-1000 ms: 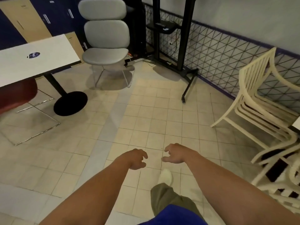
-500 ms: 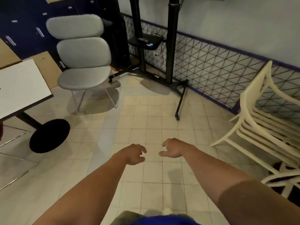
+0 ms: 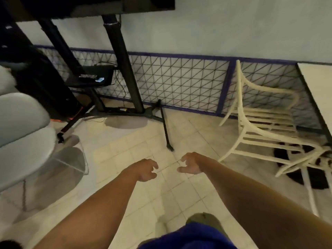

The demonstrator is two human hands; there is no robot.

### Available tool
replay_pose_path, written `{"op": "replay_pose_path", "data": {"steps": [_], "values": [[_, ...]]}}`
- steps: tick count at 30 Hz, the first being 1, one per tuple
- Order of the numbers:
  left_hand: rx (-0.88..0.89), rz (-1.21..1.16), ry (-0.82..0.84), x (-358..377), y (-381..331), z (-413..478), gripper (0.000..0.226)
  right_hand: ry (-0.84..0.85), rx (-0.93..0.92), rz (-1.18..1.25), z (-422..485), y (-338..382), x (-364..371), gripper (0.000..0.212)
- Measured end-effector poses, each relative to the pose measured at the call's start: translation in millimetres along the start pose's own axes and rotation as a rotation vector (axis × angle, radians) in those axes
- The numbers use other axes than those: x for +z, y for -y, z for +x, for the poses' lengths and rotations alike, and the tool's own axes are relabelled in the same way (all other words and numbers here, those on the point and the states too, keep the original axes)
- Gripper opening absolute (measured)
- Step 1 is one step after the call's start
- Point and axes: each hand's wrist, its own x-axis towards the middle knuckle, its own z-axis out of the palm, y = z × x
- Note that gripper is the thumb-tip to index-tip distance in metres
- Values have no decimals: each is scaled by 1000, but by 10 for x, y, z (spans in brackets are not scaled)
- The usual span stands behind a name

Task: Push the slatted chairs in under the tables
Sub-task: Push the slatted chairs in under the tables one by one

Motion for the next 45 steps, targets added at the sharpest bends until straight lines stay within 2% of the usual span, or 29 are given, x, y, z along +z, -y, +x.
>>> {"op": "replay_pose_path", "data": {"steps": [7,17,22,29,33,35,40,45], "values": [[162,126,77,-948,-104,892,49,-123,161,139,626,-170,-557,82],[244,316,122,-2302,-657,2615,44,-204,196,216,1789,-979,-1900,73],[288,393,146,-3130,-1394,3547,47,-233,264,262,2129,-1583,-2796,70],[526,572,78,-3941,-2828,4254,49,-461,456,420,2112,-2225,-3569,66],[698,743,40,-4117,-3740,4783,47,-647,593,581,2067,-2729,-3690,60],[805,819,73,-4084,-4143,5059,49,-689,674,670,2094,-2961,-3663,59],[1030,1005,237,-3863,-4855,5749,59,-674,823,863,2374,-3376,-3586,68],[1134,1245,367,-3805,-4970,6347,61,-563,932,1015,2725,-3417,-3438,70]]}}
